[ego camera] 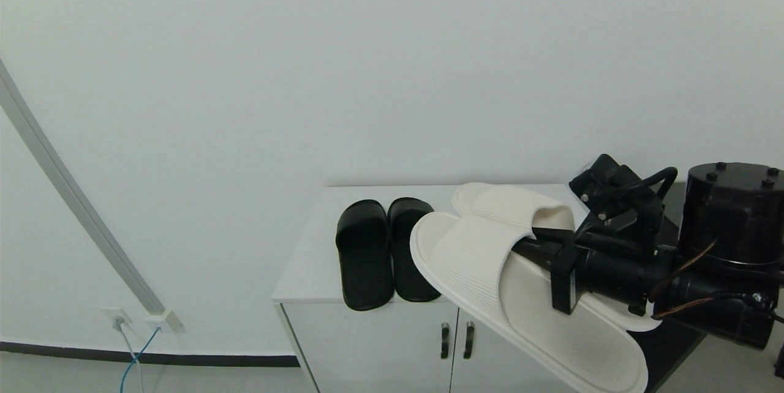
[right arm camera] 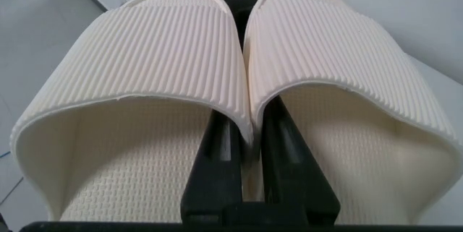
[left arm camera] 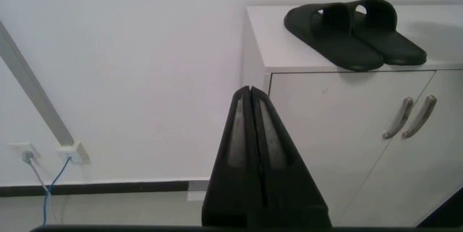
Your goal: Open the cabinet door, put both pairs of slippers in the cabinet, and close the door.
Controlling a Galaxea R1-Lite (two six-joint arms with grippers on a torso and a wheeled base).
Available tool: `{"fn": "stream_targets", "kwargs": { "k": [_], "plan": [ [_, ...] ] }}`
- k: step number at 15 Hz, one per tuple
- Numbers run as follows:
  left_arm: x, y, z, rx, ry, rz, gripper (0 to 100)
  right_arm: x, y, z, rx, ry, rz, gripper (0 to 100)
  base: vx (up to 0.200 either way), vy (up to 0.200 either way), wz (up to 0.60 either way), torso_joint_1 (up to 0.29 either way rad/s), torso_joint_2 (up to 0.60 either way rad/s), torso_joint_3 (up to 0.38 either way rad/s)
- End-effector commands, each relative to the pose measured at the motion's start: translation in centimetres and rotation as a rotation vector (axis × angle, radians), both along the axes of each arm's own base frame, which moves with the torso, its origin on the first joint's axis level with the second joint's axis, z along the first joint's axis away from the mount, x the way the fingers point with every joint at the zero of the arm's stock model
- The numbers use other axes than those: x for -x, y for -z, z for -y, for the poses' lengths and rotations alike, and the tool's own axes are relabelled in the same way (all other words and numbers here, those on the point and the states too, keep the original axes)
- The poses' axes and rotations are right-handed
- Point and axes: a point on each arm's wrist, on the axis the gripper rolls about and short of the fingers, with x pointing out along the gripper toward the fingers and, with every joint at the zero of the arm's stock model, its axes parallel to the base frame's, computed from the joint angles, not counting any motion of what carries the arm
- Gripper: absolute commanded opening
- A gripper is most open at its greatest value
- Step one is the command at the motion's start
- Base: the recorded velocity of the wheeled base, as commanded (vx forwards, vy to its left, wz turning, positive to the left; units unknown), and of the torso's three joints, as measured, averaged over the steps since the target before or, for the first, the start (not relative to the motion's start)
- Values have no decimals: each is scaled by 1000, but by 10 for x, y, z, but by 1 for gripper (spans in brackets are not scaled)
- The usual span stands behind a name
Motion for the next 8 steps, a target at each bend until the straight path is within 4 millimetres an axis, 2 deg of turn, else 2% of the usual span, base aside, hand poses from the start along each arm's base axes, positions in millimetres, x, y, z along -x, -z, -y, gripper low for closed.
{"fn": "stream_targets", "kwargs": {
  "k": [1,8],
  "plan": [
    [0,0,0,1,-1,2,0,0,1,0,4,-1,-5,0,-200,0,0,-2,-2,2],
    [0,-1,0,1,-1,1,0,1,5,0,12,-3,-16,0,-200,0,0,-1,0,0]
  ]
}}
